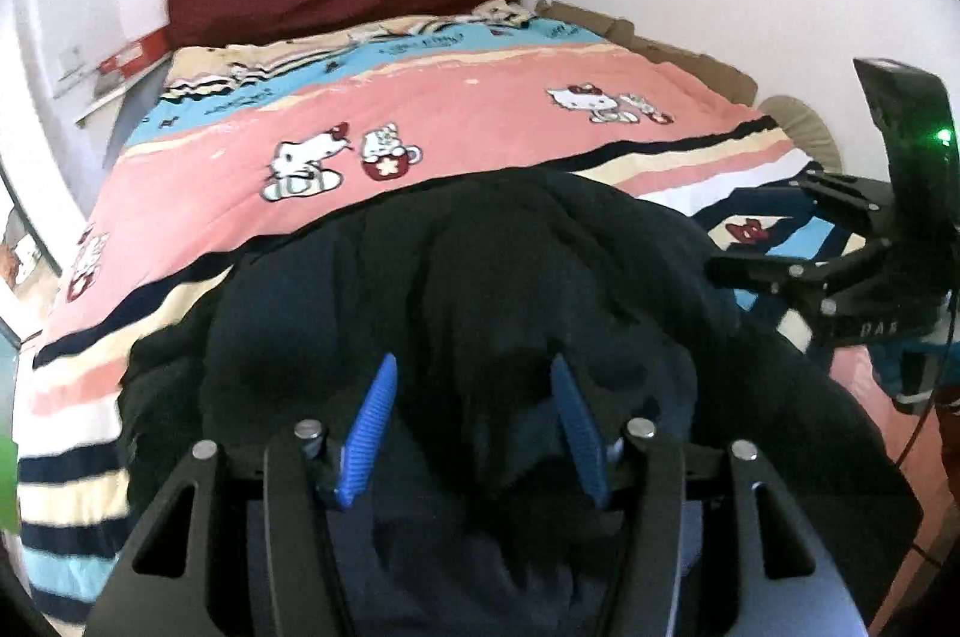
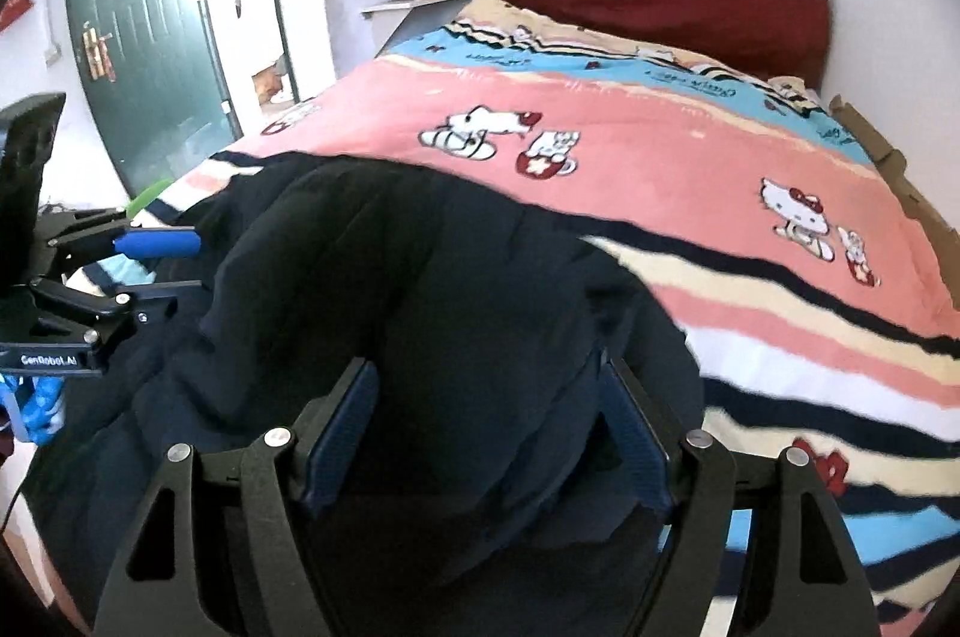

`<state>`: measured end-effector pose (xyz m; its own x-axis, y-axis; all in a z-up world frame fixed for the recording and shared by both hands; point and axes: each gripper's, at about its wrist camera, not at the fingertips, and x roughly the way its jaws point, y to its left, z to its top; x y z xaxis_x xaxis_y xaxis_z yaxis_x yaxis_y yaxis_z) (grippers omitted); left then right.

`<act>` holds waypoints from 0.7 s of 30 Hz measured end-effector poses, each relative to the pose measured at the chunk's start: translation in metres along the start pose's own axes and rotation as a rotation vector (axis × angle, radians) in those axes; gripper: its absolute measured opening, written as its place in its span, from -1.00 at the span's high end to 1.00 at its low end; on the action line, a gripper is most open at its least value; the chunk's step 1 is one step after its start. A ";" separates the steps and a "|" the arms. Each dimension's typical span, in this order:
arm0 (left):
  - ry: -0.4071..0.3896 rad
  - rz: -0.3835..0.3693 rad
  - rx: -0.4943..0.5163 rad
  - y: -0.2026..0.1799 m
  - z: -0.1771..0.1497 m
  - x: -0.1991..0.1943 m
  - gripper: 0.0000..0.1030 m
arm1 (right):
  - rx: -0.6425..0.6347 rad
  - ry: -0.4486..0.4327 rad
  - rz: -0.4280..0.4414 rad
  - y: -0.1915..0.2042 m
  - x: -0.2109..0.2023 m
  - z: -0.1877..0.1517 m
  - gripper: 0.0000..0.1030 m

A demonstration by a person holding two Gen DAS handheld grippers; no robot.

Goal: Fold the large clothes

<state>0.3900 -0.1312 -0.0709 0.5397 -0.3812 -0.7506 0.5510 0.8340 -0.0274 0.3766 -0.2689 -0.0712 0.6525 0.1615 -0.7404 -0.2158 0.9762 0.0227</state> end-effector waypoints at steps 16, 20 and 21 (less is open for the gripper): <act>0.163 0.090 0.085 -0.008 -0.026 0.109 -0.05 | 0.052 0.177 -0.018 -0.029 0.096 -0.038 -0.47; 0.166 0.118 0.095 -0.014 -0.027 0.112 -0.06 | 0.082 0.173 -0.015 -0.031 0.101 -0.047 -0.47; 0.167 0.122 0.095 -0.014 -0.026 0.111 -0.07 | 0.076 0.174 -0.026 -0.028 0.100 -0.048 -0.47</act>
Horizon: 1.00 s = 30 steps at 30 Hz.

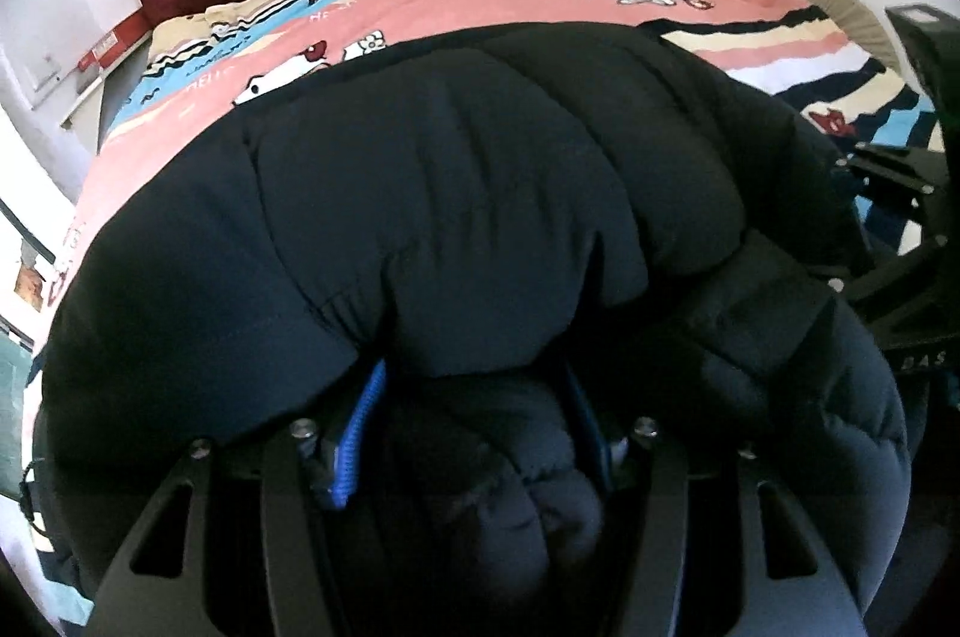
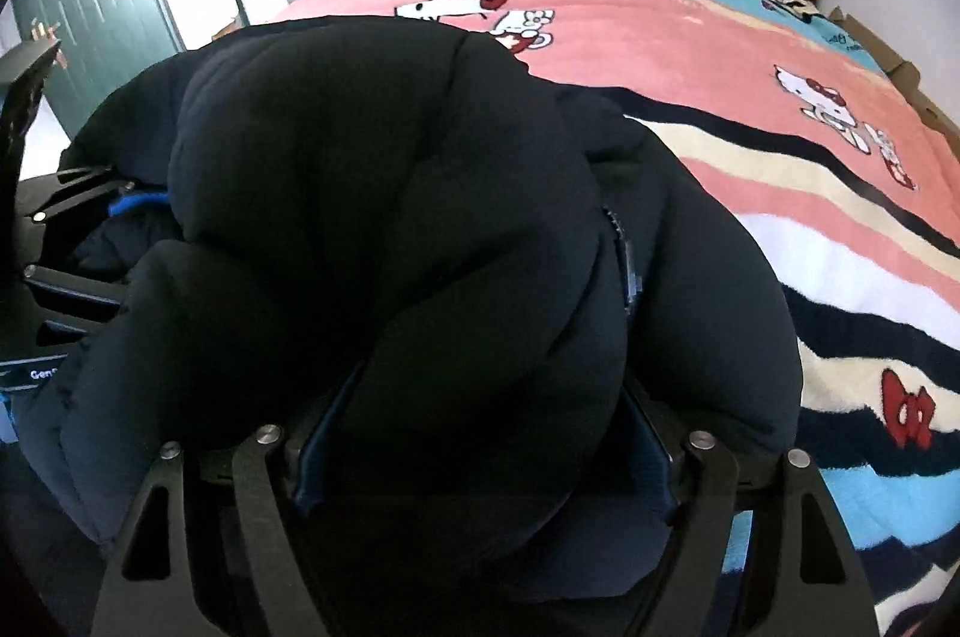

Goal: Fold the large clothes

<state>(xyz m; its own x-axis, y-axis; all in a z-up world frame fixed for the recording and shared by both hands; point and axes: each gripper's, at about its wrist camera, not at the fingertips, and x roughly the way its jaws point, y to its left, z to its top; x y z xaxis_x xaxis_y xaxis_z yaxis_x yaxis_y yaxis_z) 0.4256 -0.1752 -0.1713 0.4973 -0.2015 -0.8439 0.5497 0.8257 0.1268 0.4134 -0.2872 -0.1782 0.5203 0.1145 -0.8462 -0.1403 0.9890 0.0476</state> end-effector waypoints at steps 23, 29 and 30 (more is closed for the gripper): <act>-0.071 0.073 -0.153 -0.009 -0.061 -0.058 -0.16 | -0.046 -0.045 -0.046 0.059 -0.055 -0.043 -0.51; -0.084 0.100 -0.160 -0.012 -0.067 -0.055 -0.20 | -0.036 -0.055 -0.060 0.057 -0.054 -0.046 -0.51; -0.086 0.106 -0.159 -0.012 -0.068 -0.056 -0.20 | -0.037 -0.056 -0.063 0.059 -0.054 -0.046 -0.51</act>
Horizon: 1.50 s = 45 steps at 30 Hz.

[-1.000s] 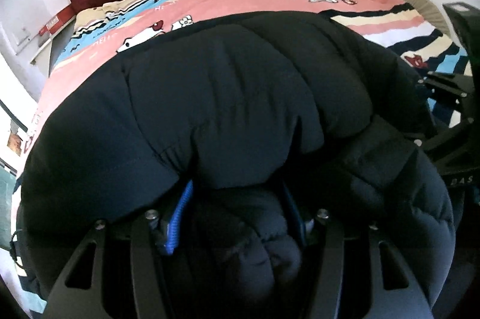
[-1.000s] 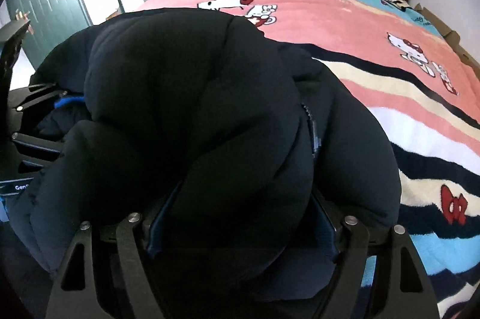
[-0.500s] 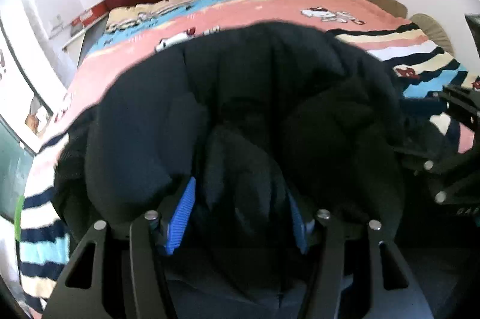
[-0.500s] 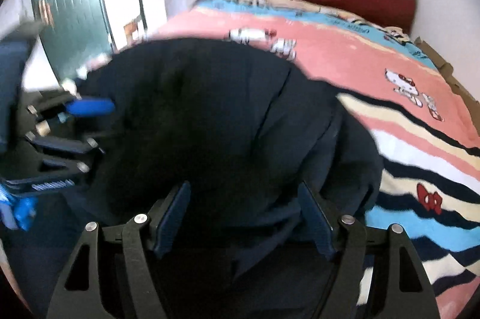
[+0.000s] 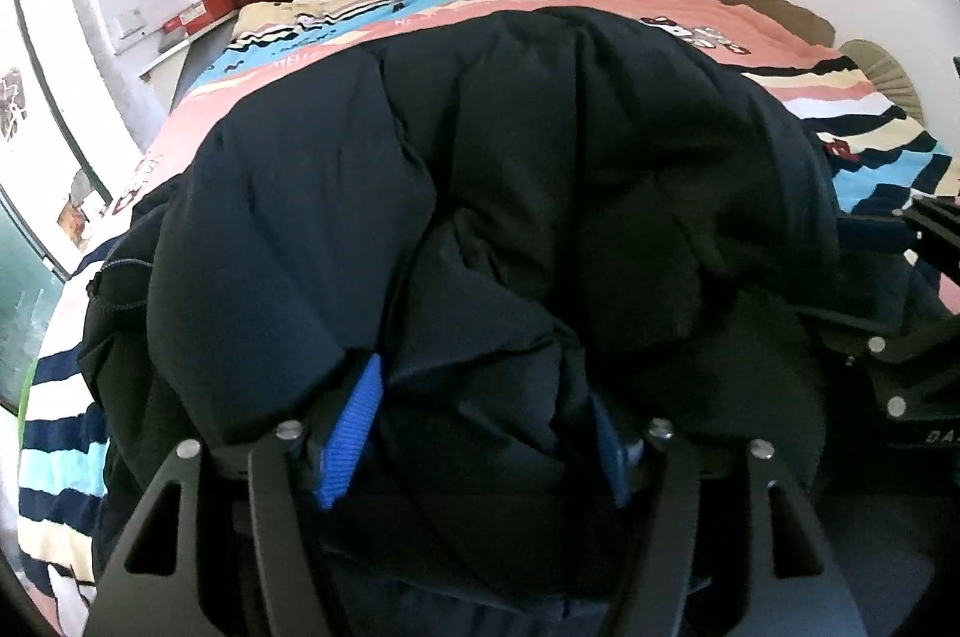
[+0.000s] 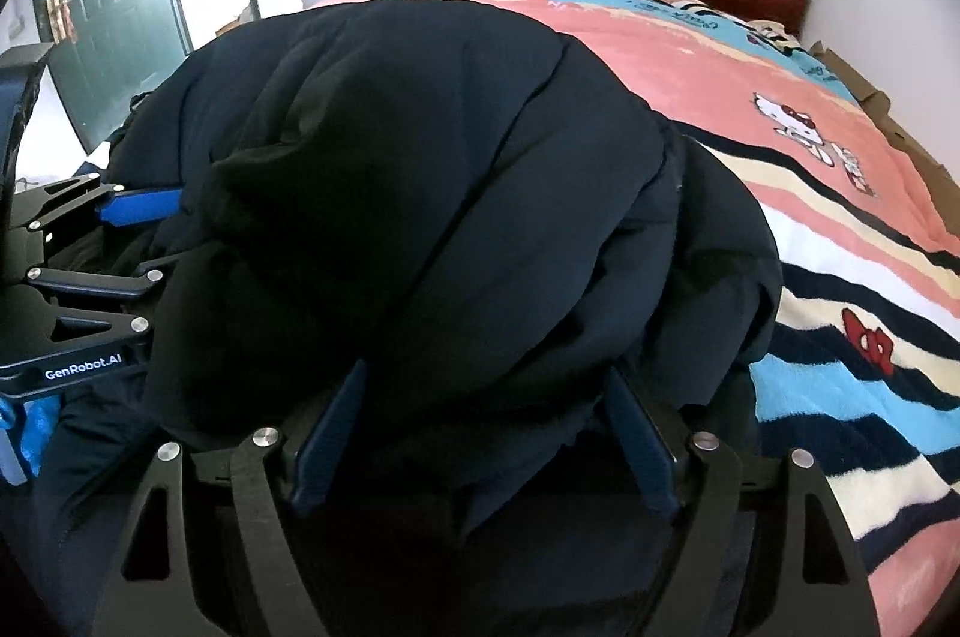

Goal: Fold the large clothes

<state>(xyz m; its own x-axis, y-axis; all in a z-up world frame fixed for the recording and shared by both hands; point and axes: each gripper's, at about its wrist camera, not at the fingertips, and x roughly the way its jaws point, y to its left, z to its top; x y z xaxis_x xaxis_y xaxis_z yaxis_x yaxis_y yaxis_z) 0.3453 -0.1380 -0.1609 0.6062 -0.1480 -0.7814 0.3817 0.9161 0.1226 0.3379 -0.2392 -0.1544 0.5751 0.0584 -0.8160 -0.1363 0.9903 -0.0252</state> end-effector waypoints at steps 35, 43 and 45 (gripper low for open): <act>-0.060 0.098 -0.073 0.027 -0.087 -0.171 -0.20 | -0.194 -0.119 -0.198 0.091 -0.146 -0.057 -0.62; -0.029 0.156 -0.092 0.037 -0.116 -0.191 -0.20 | -0.227 -0.092 -0.225 0.110 -0.162 -0.071 -0.62; -0.020 0.170 -0.098 0.039 -0.121 -0.194 -0.20 | -0.239 -0.086 -0.236 0.115 -0.165 -0.074 -0.62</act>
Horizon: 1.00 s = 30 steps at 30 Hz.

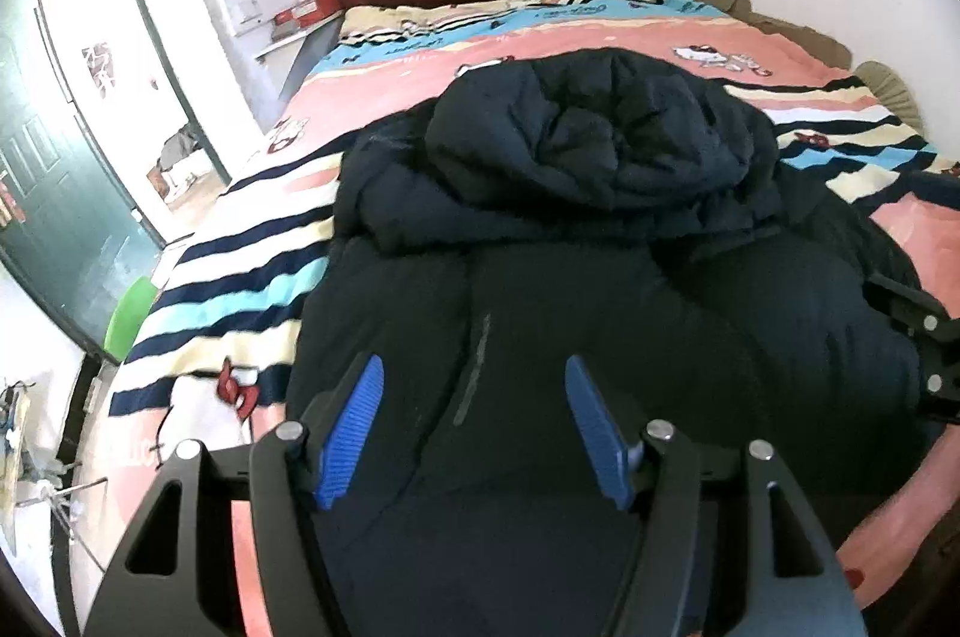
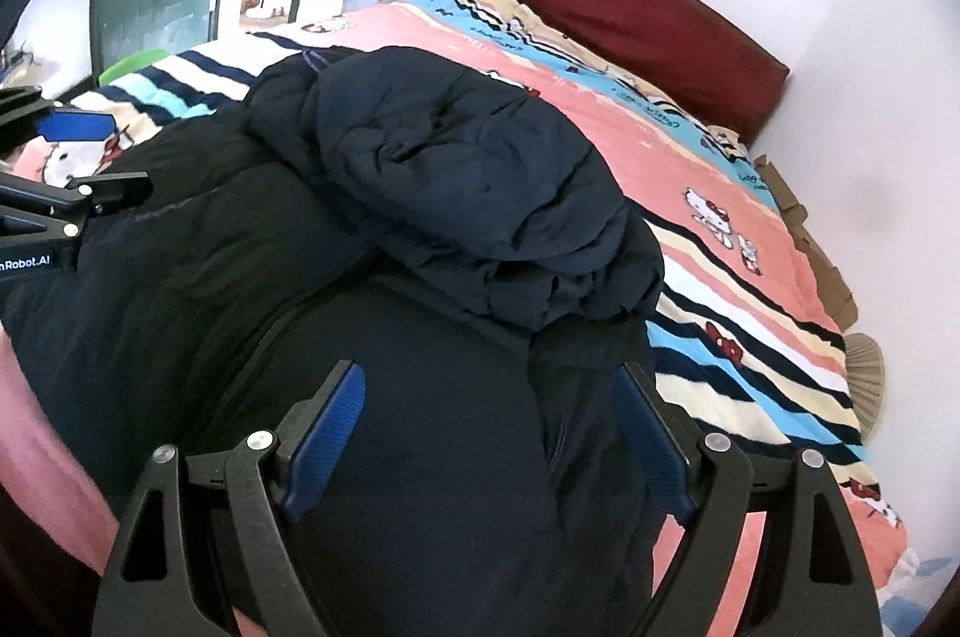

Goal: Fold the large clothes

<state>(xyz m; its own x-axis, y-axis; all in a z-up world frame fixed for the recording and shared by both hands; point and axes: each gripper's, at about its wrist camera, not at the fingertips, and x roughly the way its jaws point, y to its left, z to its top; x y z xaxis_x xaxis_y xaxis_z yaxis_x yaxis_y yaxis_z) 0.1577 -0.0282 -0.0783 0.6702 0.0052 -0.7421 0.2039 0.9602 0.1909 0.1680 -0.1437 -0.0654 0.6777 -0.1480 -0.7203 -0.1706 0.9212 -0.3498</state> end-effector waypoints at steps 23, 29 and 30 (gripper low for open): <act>0.011 -0.006 -0.008 0.005 -0.038 -0.036 -0.20 | -0.067 0.025 -0.028 0.039 -0.040 -0.019 -0.63; 0.012 -0.008 -0.009 0.005 -0.041 -0.038 -0.20 | -0.074 0.025 -0.025 0.046 -0.044 -0.020 -0.63; 0.013 -0.009 -0.010 0.006 -0.042 -0.039 -0.20 | -0.075 0.027 -0.023 0.047 -0.044 -0.021 -0.63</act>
<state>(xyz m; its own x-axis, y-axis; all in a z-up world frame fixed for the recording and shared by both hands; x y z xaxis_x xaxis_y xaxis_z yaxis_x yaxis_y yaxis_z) 0.1030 -0.0114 -0.0753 0.6593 -0.0002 -0.7519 0.2030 0.9629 0.1777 0.1156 -0.1010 -0.0627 0.6624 -0.1795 -0.7273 -0.2089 0.8881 -0.4094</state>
